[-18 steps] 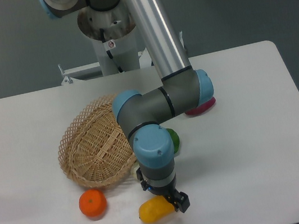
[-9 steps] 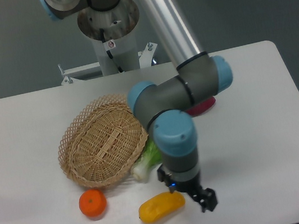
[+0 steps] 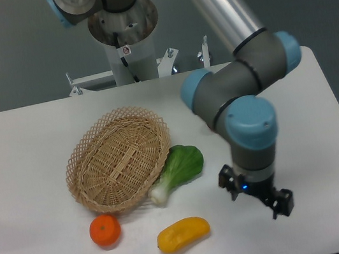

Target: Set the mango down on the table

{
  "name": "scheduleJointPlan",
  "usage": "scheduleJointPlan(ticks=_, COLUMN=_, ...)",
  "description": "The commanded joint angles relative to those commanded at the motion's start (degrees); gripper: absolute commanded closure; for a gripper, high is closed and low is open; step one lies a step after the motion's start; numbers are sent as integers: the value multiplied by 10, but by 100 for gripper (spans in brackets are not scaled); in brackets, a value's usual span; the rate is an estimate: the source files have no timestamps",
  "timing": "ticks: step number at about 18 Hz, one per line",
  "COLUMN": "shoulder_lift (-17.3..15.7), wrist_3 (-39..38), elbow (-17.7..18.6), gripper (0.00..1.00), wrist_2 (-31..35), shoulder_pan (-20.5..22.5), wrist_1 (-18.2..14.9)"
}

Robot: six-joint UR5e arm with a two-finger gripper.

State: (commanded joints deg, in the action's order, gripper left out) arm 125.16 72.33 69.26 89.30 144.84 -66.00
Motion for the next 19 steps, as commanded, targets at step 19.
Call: scheduleJointPlan(ticks=19, shoulder_lift=46, wrist_3=128, elbow=-90, gripper=0, wrist_2=-1, shoulder_pan=77, wrist_1=-89)
